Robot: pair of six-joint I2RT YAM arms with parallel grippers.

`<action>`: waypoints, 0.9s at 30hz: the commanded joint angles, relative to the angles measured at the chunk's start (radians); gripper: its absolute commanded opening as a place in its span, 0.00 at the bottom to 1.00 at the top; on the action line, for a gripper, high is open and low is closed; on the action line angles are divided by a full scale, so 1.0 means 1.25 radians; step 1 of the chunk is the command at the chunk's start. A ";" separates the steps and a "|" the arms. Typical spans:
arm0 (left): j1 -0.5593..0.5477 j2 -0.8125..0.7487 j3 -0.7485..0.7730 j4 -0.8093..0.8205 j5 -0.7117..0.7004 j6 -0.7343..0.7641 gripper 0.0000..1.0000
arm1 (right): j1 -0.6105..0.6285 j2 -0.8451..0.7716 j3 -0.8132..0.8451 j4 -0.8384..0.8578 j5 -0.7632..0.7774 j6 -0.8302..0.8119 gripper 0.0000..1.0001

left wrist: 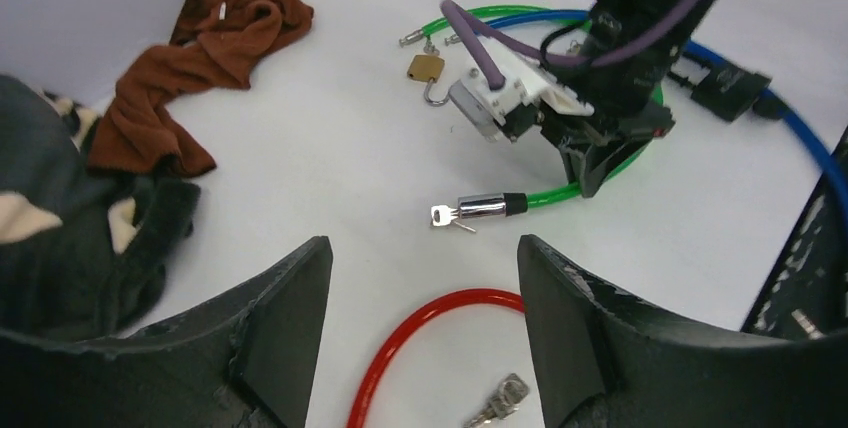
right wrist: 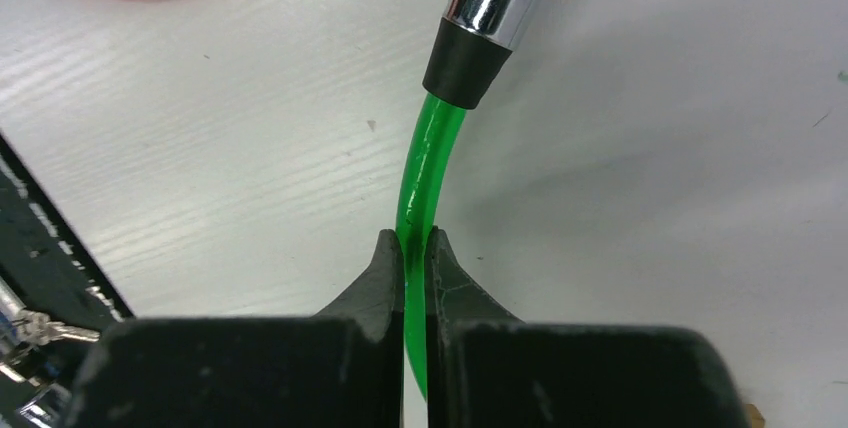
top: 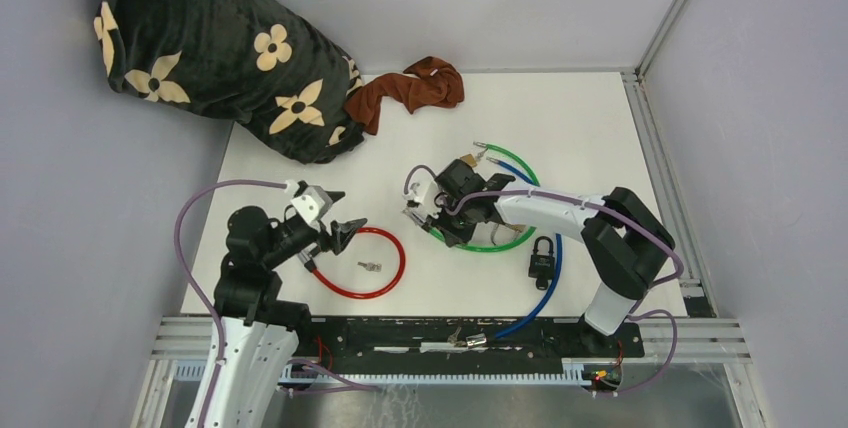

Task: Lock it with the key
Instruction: Pick up the lock from the center of the board.

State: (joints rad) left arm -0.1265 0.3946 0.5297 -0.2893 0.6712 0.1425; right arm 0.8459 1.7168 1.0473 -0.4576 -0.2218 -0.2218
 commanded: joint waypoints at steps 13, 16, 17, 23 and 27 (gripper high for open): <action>-0.476 0.230 0.029 -0.113 -0.130 0.981 0.87 | -0.001 -0.038 0.262 -0.161 -0.293 -0.025 0.00; -0.540 0.281 -0.001 -0.011 -0.179 1.014 0.88 | -0.001 -0.035 0.291 -0.171 -0.297 -0.020 0.00; -0.546 0.297 -0.017 0.020 -0.195 1.035 0.87 | -0.001 -0.039 0.292 -0.171 -0.302 -0.019 0.00; -0.550 0.388 -0.089 0.276 -0.292 1.090 0.81 | 0.000 -0.074 0.266 -0.152 -0.328 -0.011 0.00; -0.551 0.411 -0.103 0.318 -0.329 1.093 0.75 | -0.001 -0.095 0.244 -0.148 -0.346 -0.015 0.00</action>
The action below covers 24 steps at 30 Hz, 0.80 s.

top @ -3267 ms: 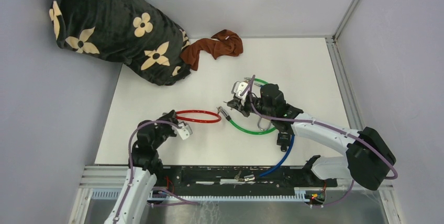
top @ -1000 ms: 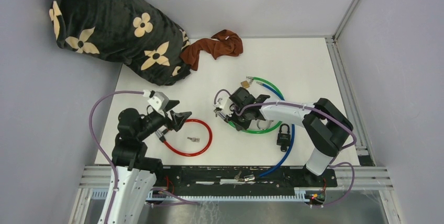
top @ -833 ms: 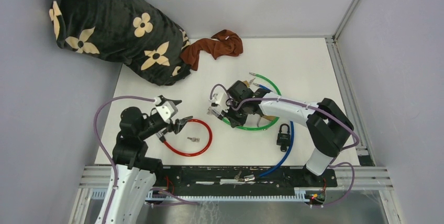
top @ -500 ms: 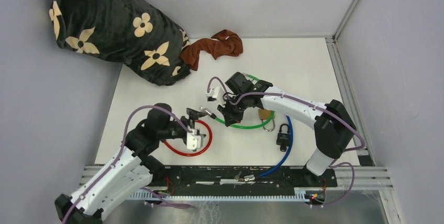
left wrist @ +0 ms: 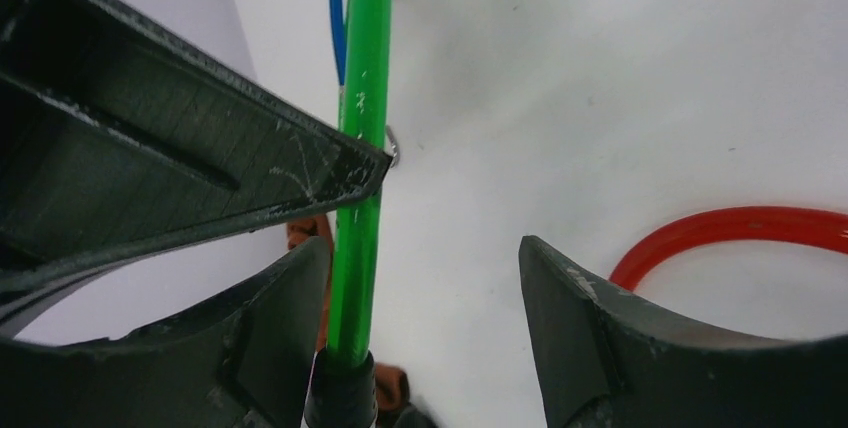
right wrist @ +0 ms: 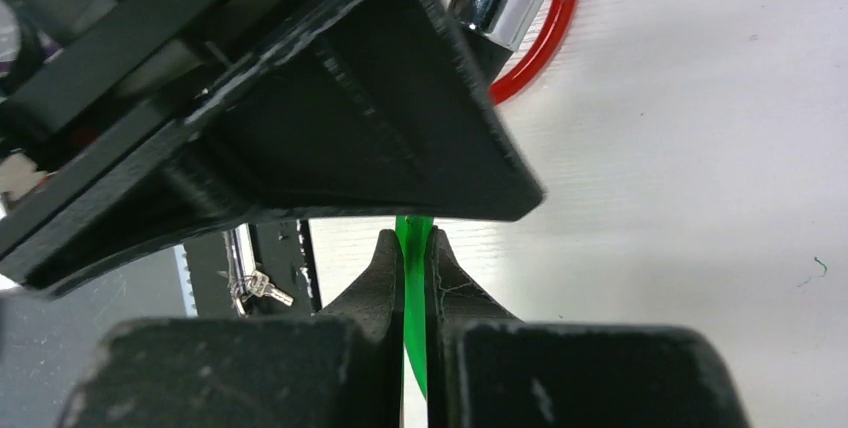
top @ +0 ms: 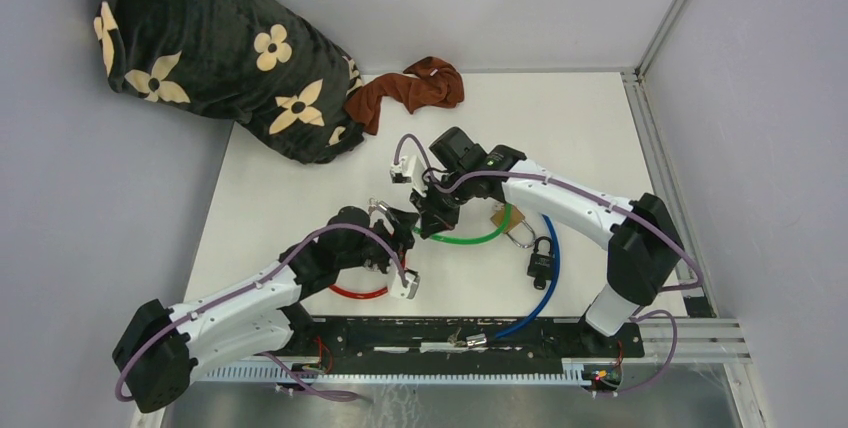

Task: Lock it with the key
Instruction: Pick up the lock from the center of the board, then lock the lock.

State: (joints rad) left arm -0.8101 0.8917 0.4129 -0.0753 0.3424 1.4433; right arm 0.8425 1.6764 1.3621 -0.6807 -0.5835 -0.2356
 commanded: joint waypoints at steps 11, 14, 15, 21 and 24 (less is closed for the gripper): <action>-0.003 -0.002 0.037 0.158 -0.103 -0.153 0.02 | -0.004 -0.125 -0.036 0.073 0.004 -0.033 0.29; 0.004 -0.031 0.064 0.121 -0.133 -0.335 0.02 | -0.035 -0.202 -0.089 0.134 0.055 -0.062 0.52; 0.009 -0.043 0.073 0.110 -0.136 -0.404 0.02 | -0.048 -0.242 -0.117 0.172 0.067 -0.074 0.56; 0.090 -0.138 0.134 0.050 -0.033 -0.852 0.02 | -0.117 -0.490 -0.380 0.450 0.134 -0.125 0.79; 0.130 -0.174 0.138 0.057 0.072 -1.042 0.02 | -0.145 -0.534 -0.455 0.534 0.194 -0.131 0.84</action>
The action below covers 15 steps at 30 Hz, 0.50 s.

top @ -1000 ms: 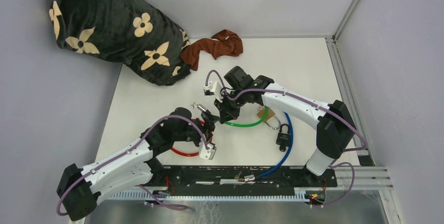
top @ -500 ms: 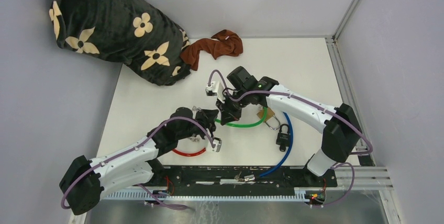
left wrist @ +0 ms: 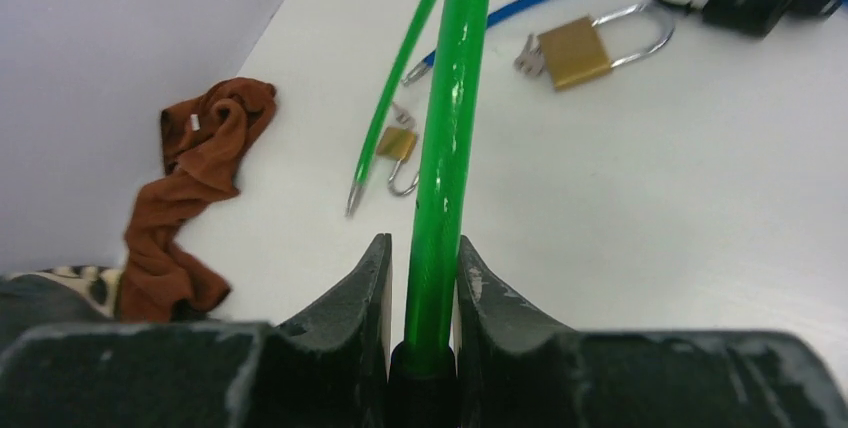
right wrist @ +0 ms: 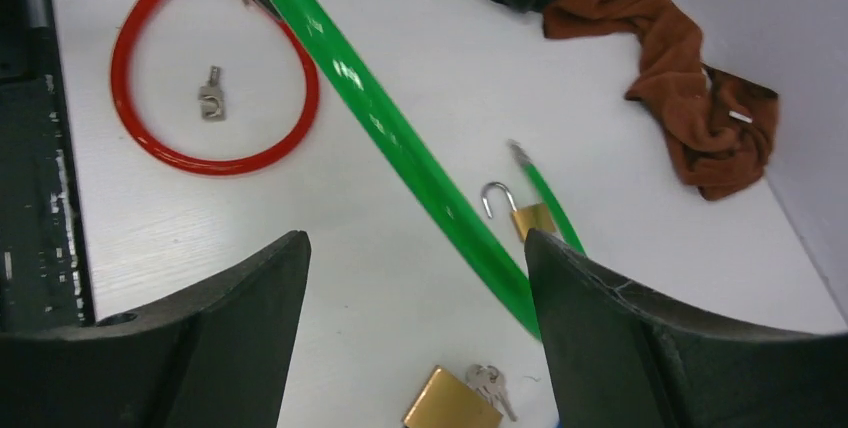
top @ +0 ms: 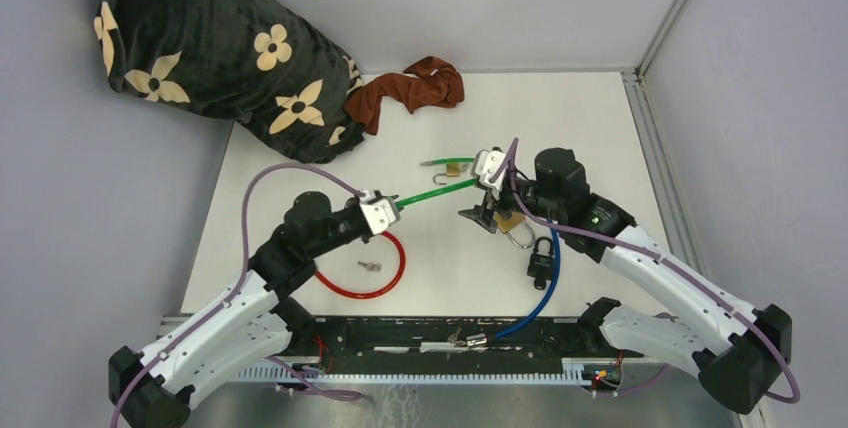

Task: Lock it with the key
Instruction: Lock the lock.

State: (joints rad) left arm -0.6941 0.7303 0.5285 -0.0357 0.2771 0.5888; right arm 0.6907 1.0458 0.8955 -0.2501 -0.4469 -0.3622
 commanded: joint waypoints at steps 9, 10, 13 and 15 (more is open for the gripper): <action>0.093 -0.131 -0.037 0.153 0.182 -0.609 0.02 | -0.173 -0.009 -0.198 0.388 0.138 0.074 0.86; 0.098 -0.141 -0.042 0.169 0.179 -0.625 0.02 | -0.185 -0.007 -0.218 0.424 0.139 0.107 0.87; 0.109 -0.161 -0.063 0.219 0.191 -0.642 0.02 | -0.191 0.016 -0.314 0.598 0.075 0.237 0.98; 0.112 -0.167 -0.073 0.241 0.183 -0.651 0.02 | -0.175 0.055 -0.379 0.747 0.030 0.352 0.98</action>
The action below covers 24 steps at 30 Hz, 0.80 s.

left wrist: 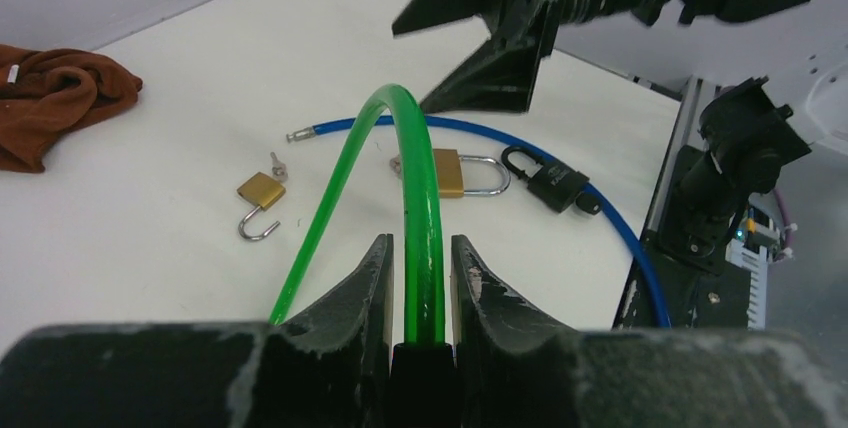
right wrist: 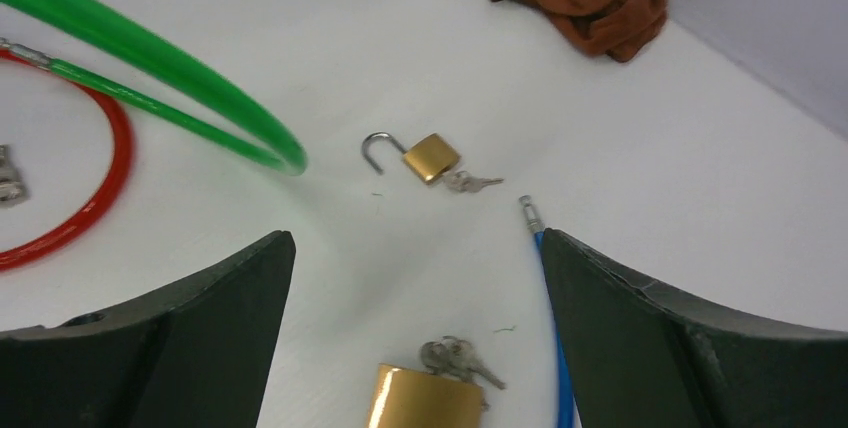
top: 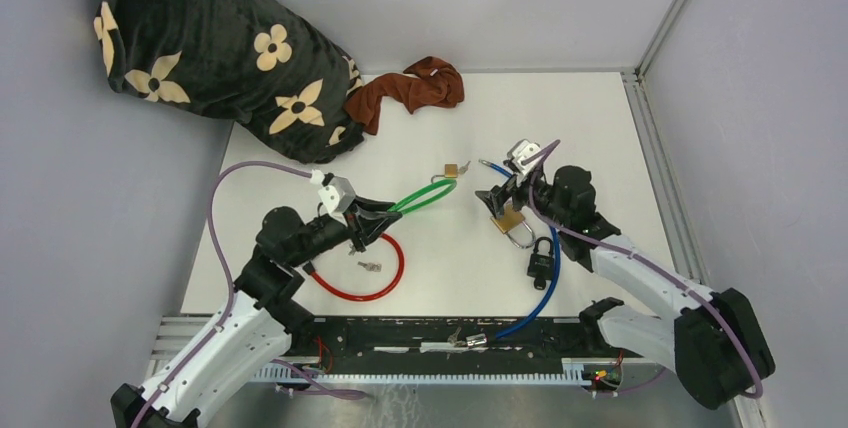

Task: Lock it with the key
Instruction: Lock the lock.

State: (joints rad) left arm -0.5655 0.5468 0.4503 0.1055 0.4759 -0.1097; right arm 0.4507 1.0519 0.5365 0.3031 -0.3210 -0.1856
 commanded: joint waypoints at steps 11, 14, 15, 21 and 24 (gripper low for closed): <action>0.014 -0.029 -0.002 0.156 0.063 -0.103 0.02 | 0.148 0.333 -0.090 0.672 0.134 0.234 0.98; 0.016 -0.035 0.000 0.145 0.066 -0.100 0.02 | 0.148 0.403 -0.051 0.730 0.136 0.229 0.96; 0.017 -0.038 -0.001 0.141 0.067 -0.098 0.02 | 0.149 0.425 -0.035 0.744 0.120 0.232 0.92; 0.019 -0.050 -0.014 0.068 0.033 -0.054 0.02 | 0.148 0.418 -0.041 0.872 0.032 0.228 0.10; 0.019 -0.061 -0.007 -0.013 -0.027 0.052 0.03 | 0.147 0.301 -0.045 0.719 0.030 0.089 0.01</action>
State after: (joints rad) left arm -0.5446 0.4969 0.4343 0.1844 0.5121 -0.1776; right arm 0.6418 1.5932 0.4767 1.2175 -0.2581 0.0643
